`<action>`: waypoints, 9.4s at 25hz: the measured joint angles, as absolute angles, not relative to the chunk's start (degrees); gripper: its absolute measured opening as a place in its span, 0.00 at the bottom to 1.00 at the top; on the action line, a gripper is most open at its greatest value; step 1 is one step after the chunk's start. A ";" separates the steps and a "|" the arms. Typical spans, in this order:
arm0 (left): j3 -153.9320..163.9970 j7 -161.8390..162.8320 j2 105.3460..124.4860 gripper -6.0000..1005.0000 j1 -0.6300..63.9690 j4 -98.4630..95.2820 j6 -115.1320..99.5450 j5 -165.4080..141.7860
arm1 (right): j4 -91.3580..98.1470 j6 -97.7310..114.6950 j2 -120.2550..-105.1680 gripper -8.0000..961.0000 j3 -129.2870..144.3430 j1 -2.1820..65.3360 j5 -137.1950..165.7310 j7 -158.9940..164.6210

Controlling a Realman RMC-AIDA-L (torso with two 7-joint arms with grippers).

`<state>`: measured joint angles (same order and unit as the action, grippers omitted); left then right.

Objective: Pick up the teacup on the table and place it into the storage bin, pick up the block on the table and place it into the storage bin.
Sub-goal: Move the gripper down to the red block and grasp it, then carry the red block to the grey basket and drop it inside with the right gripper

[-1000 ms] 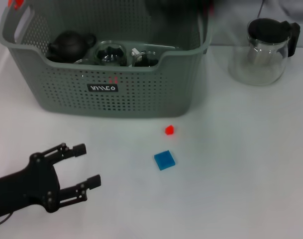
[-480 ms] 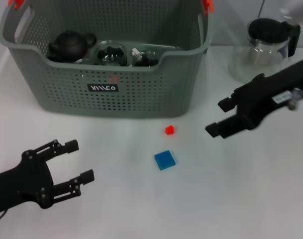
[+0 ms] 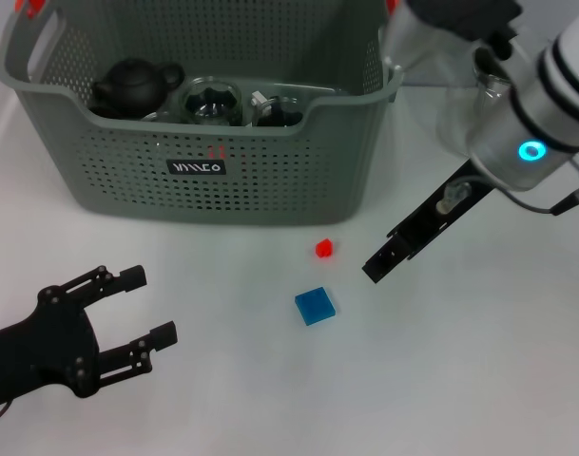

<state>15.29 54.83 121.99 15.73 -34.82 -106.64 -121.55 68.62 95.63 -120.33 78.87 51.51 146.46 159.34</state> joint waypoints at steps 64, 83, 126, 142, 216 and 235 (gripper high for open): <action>15.29 54.67 122.26 0.80 15.20 -34.71 -105.99 -121.55 | 46.70 47.55 -121.03 0.64 105.29 49.33 132.82 146.62; 15.29 54.67 122.35 0.80 15.08 -34.63 -105.24 -121.55 | 53.83 58.59 -120.19 0.64 101.27 47.41 133.16 148.10; 15.29 54.58 122.43 0.80 15.18 -34.63 -105.11 -121.56 | 44.38 65.75 -120.30 0.64 94.10 50.53 127.37 145.81; 15.29 54.58 122.43 0.80 15.03 -34.63 -105.21 -121.55 | 49.26 68.49 -120.55 0.64 92.24 49.01 132.37 146.51; 15.04 54.58 122.43 0.80 14.92 -34.63 -104.92 -121.56 | 69.35 75.08 -120.18 0.20 85.11 41.11 134.28 138.22; 13.88 54.02 122.30 0.80 14.80 -34.74 -107.64 -121.56 | 66.89 62.28 -120.15 0.20 69.74 55.29 124.35 133.43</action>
